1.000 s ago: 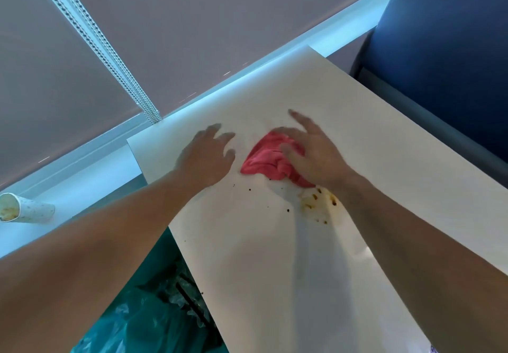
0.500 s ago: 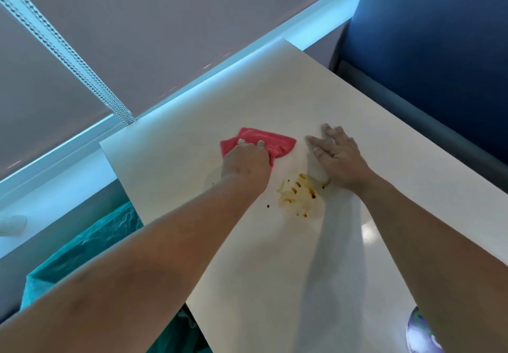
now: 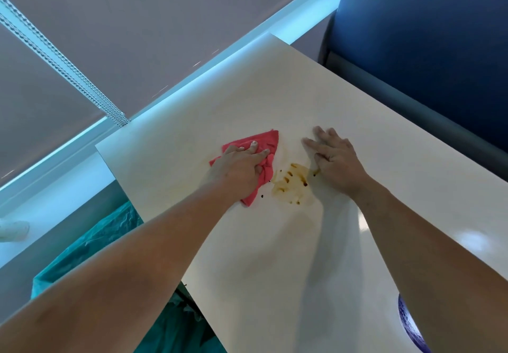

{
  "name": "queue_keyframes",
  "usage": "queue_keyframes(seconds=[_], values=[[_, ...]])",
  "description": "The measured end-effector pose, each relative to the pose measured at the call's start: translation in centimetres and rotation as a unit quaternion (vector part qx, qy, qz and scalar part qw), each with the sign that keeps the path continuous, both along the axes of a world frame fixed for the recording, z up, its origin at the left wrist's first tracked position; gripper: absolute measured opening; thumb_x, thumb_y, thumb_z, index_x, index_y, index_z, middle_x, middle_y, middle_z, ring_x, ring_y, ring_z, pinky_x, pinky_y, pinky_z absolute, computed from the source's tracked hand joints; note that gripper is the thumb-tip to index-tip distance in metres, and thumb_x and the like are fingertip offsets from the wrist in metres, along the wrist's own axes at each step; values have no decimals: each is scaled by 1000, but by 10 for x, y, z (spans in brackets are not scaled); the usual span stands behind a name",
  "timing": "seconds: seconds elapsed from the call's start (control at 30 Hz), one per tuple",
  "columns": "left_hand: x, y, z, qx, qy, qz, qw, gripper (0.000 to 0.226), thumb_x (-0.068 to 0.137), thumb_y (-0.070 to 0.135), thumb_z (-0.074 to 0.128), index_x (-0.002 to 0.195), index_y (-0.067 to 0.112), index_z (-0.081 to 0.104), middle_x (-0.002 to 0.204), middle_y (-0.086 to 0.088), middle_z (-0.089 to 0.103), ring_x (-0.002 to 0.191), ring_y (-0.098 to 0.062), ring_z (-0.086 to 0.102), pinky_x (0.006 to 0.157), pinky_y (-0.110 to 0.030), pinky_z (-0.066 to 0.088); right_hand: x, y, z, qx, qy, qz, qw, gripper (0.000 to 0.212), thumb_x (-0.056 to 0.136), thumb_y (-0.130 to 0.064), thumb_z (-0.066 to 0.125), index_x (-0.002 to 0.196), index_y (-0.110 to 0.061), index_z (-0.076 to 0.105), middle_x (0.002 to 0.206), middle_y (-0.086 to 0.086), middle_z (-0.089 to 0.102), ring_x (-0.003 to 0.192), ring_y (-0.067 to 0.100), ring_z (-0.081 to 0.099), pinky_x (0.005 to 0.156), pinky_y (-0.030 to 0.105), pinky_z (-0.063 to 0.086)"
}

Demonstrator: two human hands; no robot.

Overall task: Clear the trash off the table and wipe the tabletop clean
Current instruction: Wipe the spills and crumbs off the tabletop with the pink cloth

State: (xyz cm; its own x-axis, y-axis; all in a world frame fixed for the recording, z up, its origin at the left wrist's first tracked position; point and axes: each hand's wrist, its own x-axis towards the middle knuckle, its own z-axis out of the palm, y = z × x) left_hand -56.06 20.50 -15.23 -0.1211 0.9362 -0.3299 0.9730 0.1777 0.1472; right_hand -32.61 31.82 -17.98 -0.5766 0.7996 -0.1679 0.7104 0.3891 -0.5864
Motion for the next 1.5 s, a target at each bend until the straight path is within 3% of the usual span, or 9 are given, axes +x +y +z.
queue_keyframes(seconds=[0.43, 0.63, 0.97, 1.1, 1.17, 1.27, 1.33, 1.43, 1.5], values=[[10, -50, 9, -33, -92, 32, 995, 52, 105, 44, 45, 154, 51, 28, 168, 18, 8, 157, -14, 1, 126, -51, 14, 2, -7, -7, 22, -2, -8, 1000, 51, 107, -16, 34, 150, -41, 44, 168, -14, 17, 157, 11, 3, 123, 35, -5], [2, -65, 14, -39, -113, 75, 990, 53, 104, 30, 47, 153, 48, 36, 169, 15, 11, 158, -18, 2, 126, -50, 13, 3, -8, -6, 11, 1, -3, 1000, 51, 106, -14, 35, 150, -39, 46, 168, -13, 18, 157, 12, 4, 124, 36, -5], [29, -109, -13, 26, -154, 56, 986, 50, 97, 48, 47, 147, 53, 42, 165, 25, 15, 156, -9, -3, 122, -57, 3, 5, -12, 10, -51, 23, -2, 998, 48, 108, -12, 36, 150, -31, 48, 167, -12, 20, 156, 11, 4, 124, 35, -6], [25, -115, -9, 33, -153, 66, 985, 46, 96, 41, 50, 140, 52, 52, 163, 24, 26, 156, -10, 7, 123, -55, 10, -9, -33, 23, -16, 39, -37, 998, 47, 101, -7, 43, 145, -16, 54, 164, 1, 33, 153, 18, 22, 126, 36, 14], [26, -115, -6, 79, -158, 73, 982, 37, 97, 30, 57, 130, 45, 66, 155, 20, 43, 152, -8, 24, 124, -44, 23, -21, -57, 27, 36, 56, -41, 997, 49, 97, -5, 46, 143, -16, 57, 160, 2, 36, 149, 18, 28, 123, 32, 23], [29, -119, 2, 132, -306, 177, 926, 25, 97, 11, 59, 113, 23, 74, 112, 24, 71, 116, 10, 58, 103, -13, 38, -31, -86, 30, 67, 117, -46, 990, 52, 92, 1, 47, 138, -20, 61, 153, -3, 41, 142, 12, 33, 116, 25, 30], [31, -123, 11, 161, -316, 234, 905, 25, 96, 11, 60, 110, 26, 74, 90, 29, 70, 89, 8, 67, 87, -8, 43, -30, -92, 32, 67, 149, -75, 984, 52, 93, 1, 46, 135, -25, 62, 148, -6, 43, 136, 6, 34, 107, 12, 29], [46, -136, 23, 192, -218, 250, 924, 30, 94, 27, 65, 118, 45, 72, 106, 24, 72, 92, -1, 68, 84, -19, 52, -18, -95, 35, 81, 156, -102, 979, 50, 94, 2, 45, 132, -26, 63, 143, -7, 44, 134, 7, 35, 95, -1, 26], [65, -143, 31, 216, -237, 283, 904, 32, 95, 30, 65, 122, 47, 69, 114, 21, 71, 97, -3, 66, 82, -16, 49, -7, -99, 38, 88, 155, -105, 978, 49, 94, 2, 46, 130, -25, 65, 136, -7, 47, 131, 9, 38, 93, -4, 27]])
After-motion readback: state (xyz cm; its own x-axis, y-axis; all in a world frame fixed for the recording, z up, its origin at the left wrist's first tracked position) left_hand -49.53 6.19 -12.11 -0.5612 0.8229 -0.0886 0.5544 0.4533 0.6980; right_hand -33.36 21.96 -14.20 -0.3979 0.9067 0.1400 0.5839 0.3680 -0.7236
